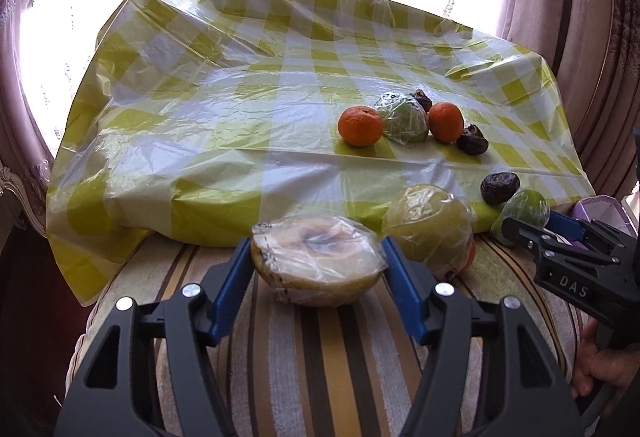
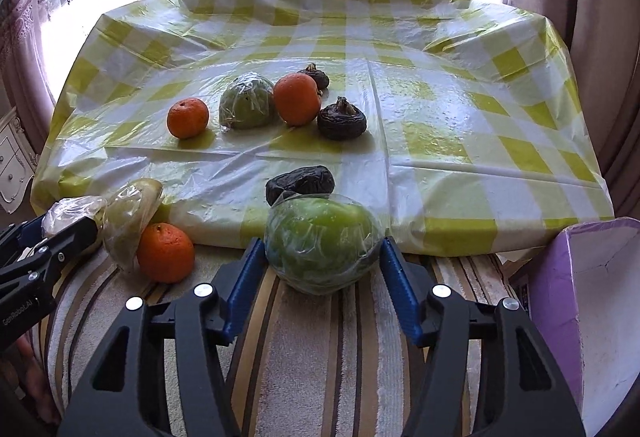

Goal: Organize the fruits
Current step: 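Lift and carry both held fruits over the purple-rimmed white box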

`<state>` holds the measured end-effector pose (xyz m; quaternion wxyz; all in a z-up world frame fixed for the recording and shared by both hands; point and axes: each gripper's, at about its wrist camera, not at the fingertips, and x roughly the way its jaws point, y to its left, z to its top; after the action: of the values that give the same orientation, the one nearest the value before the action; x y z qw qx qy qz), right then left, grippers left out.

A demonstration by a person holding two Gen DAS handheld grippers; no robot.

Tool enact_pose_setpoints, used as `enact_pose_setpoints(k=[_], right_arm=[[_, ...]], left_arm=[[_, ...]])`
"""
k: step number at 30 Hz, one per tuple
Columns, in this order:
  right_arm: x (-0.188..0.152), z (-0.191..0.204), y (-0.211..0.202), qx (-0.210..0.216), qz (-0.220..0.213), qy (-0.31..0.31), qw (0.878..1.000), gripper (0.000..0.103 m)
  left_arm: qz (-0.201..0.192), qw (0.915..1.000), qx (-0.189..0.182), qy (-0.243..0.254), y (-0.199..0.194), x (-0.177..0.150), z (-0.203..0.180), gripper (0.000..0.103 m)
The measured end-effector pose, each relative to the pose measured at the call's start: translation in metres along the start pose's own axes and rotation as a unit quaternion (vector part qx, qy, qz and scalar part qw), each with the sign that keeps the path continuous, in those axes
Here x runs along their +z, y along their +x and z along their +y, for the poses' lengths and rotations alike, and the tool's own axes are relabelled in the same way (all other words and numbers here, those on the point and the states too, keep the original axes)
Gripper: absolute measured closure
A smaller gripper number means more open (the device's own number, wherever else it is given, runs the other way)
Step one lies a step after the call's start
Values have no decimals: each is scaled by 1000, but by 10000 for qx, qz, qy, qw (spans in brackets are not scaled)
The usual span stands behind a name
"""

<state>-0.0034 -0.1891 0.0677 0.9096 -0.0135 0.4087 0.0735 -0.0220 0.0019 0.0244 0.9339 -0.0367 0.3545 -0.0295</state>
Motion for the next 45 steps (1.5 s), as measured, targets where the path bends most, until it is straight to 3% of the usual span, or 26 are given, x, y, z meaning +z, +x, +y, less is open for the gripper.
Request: enact_pose_setpoints(k=[9, 22, 36, 45], right_arm=[[-7, -13, -17, 599, -215, 286, 9976, 45], [-11, -27, -39, 821, -346, 483, 9949, 45], [-15, -92, -74, 580, -537, 1135, 9904, 45], [-31, -152, -105, -2, -697, 1536, 9857, 45]], left_arm=[[-157, 9999, 1, -43, -7, -1, 2, 39], [-335, 9994, 41, -90, -17, 2, 5, 39], [-833, 9951, -228, 480, -48, 15, -41, 39], [-839, 9862, -850, 1144, -47, 23, -110, 39]])
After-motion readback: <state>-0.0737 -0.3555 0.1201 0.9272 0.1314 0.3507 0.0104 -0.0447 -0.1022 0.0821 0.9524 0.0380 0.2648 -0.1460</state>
